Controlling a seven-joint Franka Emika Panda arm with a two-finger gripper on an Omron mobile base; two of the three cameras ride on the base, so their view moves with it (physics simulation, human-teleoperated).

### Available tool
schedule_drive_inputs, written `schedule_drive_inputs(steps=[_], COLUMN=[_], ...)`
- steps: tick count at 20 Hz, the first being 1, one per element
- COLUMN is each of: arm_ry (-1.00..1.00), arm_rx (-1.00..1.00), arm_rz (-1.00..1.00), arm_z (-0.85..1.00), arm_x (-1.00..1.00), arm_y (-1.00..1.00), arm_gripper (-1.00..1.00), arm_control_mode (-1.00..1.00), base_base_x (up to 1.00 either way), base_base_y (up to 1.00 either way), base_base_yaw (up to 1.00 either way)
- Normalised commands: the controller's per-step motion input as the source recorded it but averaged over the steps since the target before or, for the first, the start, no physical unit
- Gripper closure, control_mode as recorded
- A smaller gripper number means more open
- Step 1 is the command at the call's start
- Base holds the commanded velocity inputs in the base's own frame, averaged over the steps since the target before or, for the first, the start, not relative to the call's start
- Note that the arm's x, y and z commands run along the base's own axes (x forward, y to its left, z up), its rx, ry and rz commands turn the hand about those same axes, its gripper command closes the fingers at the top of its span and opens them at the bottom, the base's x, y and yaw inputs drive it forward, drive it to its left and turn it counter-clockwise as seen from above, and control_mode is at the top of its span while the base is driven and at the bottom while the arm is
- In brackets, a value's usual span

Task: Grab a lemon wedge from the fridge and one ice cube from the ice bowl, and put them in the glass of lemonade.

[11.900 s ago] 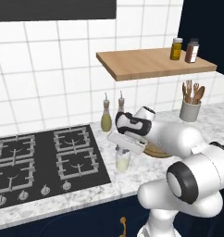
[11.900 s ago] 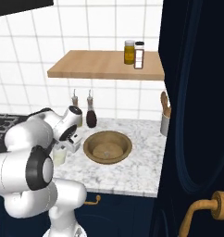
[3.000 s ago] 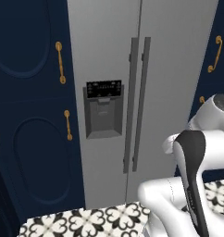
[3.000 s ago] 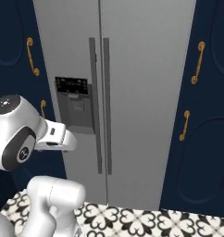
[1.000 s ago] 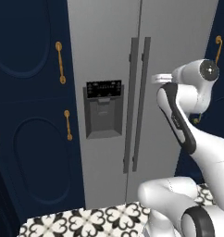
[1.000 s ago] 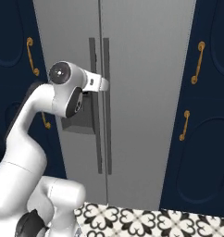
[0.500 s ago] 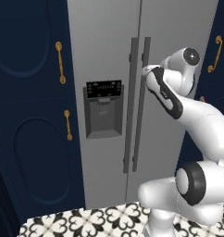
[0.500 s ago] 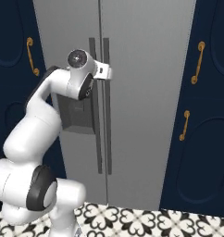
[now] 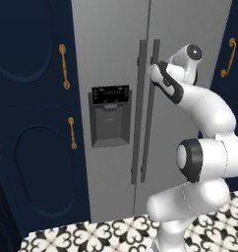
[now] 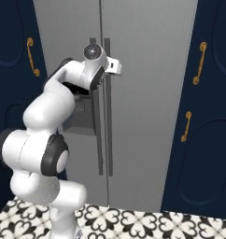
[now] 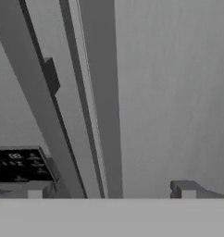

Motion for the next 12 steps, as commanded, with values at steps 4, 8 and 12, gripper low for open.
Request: schedule_drive_inputs(steps=[4,8,12], arm_ry=[-0.01,0.0,-0.03], arm_rx=[0.0,0.0,0.0], arm_rz=[0.0,0.0,0.0], arm_z=[-0.26,-0.27,-0.3], arm_x=[0.56,0.64,0.67], arm_y=[0.01,0.0,0.0], arm_gripper=[-1.0,-1.0,-1.0], arm_control_mode=[-1.0,-1.0,-1.0], base_base_x=[0.0,0.0,0.0], base_base_y=[0.0,0.0,0.0], base_base_yaw=[0.0,0.0,0.0])
